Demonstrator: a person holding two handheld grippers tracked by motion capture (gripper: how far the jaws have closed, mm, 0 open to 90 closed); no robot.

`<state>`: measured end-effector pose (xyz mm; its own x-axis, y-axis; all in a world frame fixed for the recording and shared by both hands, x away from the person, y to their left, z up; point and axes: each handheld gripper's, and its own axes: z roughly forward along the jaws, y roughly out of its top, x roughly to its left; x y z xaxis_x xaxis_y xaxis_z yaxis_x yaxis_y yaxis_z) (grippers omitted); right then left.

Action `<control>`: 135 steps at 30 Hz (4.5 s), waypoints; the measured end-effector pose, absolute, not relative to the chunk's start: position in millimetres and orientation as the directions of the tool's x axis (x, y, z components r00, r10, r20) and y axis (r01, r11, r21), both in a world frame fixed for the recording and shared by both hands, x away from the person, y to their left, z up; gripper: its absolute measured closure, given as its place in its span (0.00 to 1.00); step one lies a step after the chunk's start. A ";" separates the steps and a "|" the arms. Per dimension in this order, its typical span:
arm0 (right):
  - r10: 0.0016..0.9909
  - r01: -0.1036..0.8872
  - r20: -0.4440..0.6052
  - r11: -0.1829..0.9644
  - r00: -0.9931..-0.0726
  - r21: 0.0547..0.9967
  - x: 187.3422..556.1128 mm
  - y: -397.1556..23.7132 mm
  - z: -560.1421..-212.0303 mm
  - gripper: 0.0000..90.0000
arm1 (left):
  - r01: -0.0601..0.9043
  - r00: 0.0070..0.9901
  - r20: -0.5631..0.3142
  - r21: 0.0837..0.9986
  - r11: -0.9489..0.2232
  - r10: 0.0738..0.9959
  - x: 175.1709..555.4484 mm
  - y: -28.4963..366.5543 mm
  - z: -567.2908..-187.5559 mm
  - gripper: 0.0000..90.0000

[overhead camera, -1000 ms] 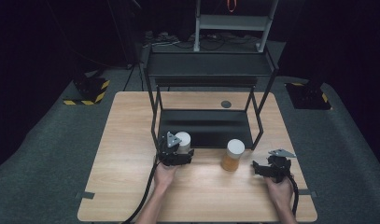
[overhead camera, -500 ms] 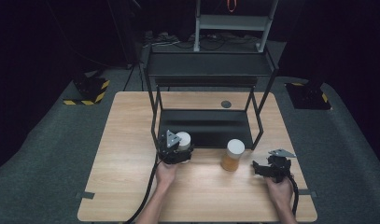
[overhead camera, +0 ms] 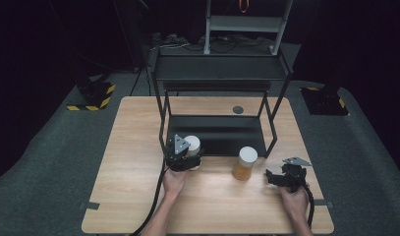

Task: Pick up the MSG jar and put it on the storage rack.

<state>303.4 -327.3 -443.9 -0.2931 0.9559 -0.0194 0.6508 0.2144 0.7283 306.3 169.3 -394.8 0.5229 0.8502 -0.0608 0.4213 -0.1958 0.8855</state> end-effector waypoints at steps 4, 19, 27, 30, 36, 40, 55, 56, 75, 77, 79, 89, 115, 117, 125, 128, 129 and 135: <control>0.956 0.650 -0.020 0.215 -0.294 0.729 303.4 -327.4 -443.9 0.06 | 0.418 0.548 -0.068 0.885 -0.203 0.834 309.2 175.1 -376.7 0.39; 0.956 0.650 -0.020 0.215 -0.294 0.729 303.5 -327.4 -443.9 0.06 | 0.411 0.644 -0.091 0.879 -0.243 0.759 332.1 203.8 -268.4 0.39; 0.956 0.651 -0.019 0.214 -0.293 0.728 303.5 -327.4 -443.9 0.06 | 0.393 0.681 -0.100 0.885 -0.248 0.725 342.5 210.7 -216.1 0.39; 0.956 0.651 -0.019 0.214 -0.293 0.728 303.5 -327.4 -443.9 0.06 | 0.390 0.684 -0.094 0.885 -0.254 0.724 345.2 210.2 -204.0 0.39; 0.956 0.650 -0.020 0.215 -0.294 0.729 303.5 -327.4 -444.0 0.06 | 0.388 0.690 -0.102 0.888 -0.247 0.717 356.0 210.4 -173.9 0.39; 0.956 0.650 -0.019 0.215 -0.294 0.729 303.4 -327.4 -443.9 0.06 | 0.379 0.685 -0.106 0.897 -0.229 0.721 361.8 211.4 -157.6 0.39; 0.956 0.652 -0.017 0.212 -0.292 0.728 303.4 -327.2 -443.9 0.06 | 0.383 0.616 -0.085 0.901 -0.203 0.783 391.4 201.7 -110.4 0.39; 0.956 0.651 -0.018 0.213 -0.293 0.729 303.4 -327.3 -443.9 0.06 | 0.383 0.616 -0.085 0.901 -0.203 0.783 391.4 201.7 -110.4 0.39; 0.956 0.651 -0.018 0.212 -0.292 0.729 303.3 -327.2 -443.9 0.06 | 0.413 0.443 -0.018 0.891 -0.186 0.897 430.4 172.9 -112.8 0.39; 0.956 0.651 -0.018 0.212 -0.292 0.729 303.4 -327.2 -443.9 0.06 | 0.417 0.439 -0.016 0.889 -0.188 0.898 433.9 170.9 -114.4 0.39; 0.956 0.650 -0.018 0.214 -0.294 0.729 303.5 -327.4 -443.9 0.06 | 0.414 0.439 -0.013 0.890 -0.190 0.898 435.6 169.6 -115.9 0.39; 0.956 0.650 -0.018 0.214 -0.294 0.729 303.5 -327.4 -443.9 0.06 | 0.397 0.444 -0.006 0.898 -0.191 0.896 435.9 169.8 -120.5 0.39; 0.955 0.651 -0.016 0.214 -0.296 0.729 304.1 -327.8 -443.9 0.06 | 0.338 0.429 0.016 0.925 -0.176 0.903 400.6 179.9 -134.6 0.09; 0.956 0.652 -0.016 0.213 -0.294 0.728 304.0 -327.3 -443.8 0.06 | 0.334 0.438 0.022 0.924 -0.185 0.899 394.3 181.4 -135.9 0.09; 0.956 0.652 -0.017 0.213 -0.293 0.728 303.9 -327.0 -443.8 0.06 | 0.347 0.494 0.015 0.913 -0.213 0.869 369.5 190.0 -149.3 0.09; 0.956 0.652 -0.017 0.212 -0.292 0.728 303.9 -326.9 -443.8 0.06 | 0.361 0.522 -0.004 0.907 -0.216 0.853 362.1 195.0 -158.5 0.09; 0.956 0.652 -0.018 0.213 -0.293 0.728 303.9 -326.9 -443.8 0.06 | 0.364 0.529 -0.002 0.904 -0.224 0.849 359.3 195.4 -161.4 0.09; 0.956 0.651 -0.019 0.213 -0.292 0.728 303.8 -326.7 -443.9 0.06 | 0.379 0.557 -0.020 0.896 -0.232 0.830 343.7 200.3 -183.0 0.09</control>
